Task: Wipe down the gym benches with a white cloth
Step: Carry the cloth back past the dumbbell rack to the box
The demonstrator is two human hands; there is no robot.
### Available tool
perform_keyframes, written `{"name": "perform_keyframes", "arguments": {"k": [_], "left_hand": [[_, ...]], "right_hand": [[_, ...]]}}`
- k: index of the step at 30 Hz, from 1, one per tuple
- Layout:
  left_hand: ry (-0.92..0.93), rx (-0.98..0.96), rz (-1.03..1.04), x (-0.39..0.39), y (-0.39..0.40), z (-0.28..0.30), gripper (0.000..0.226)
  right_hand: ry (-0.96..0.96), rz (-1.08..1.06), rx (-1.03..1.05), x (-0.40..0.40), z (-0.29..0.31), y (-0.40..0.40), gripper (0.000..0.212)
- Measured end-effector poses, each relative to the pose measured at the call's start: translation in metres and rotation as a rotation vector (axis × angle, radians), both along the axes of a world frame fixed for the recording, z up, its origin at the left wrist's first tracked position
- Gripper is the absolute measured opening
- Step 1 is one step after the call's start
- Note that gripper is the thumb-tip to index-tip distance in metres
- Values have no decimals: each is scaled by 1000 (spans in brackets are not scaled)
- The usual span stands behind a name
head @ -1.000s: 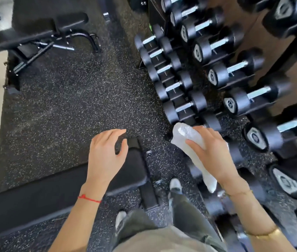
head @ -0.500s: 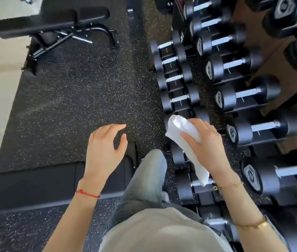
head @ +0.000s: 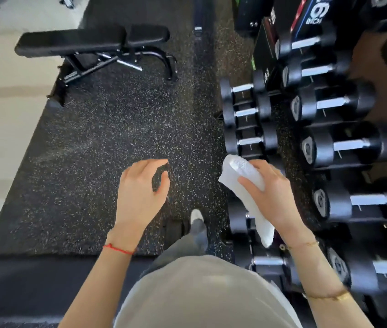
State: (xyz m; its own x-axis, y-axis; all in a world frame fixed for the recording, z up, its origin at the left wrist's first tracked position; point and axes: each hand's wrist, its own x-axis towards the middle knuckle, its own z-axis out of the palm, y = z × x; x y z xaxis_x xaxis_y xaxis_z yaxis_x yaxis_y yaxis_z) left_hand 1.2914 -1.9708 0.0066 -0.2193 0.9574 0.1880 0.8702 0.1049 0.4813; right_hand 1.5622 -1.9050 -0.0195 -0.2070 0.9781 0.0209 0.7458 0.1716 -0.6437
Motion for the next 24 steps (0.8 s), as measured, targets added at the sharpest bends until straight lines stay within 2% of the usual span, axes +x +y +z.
{"name": "perform_keyframes", "arguments": {"k": [9,15,24], "left_hand": [[-11,-9,-1,-61,155,14,27],[-7,-32,21,-89,250,4,28],[7,-1,-12,-128,449,-6,27]], "right_hand": [[39,6,57,-65,20,166,34],[69,-44,-16,-85,9,263,37],[54,-55,-26,-119,-6,451,37]]}}
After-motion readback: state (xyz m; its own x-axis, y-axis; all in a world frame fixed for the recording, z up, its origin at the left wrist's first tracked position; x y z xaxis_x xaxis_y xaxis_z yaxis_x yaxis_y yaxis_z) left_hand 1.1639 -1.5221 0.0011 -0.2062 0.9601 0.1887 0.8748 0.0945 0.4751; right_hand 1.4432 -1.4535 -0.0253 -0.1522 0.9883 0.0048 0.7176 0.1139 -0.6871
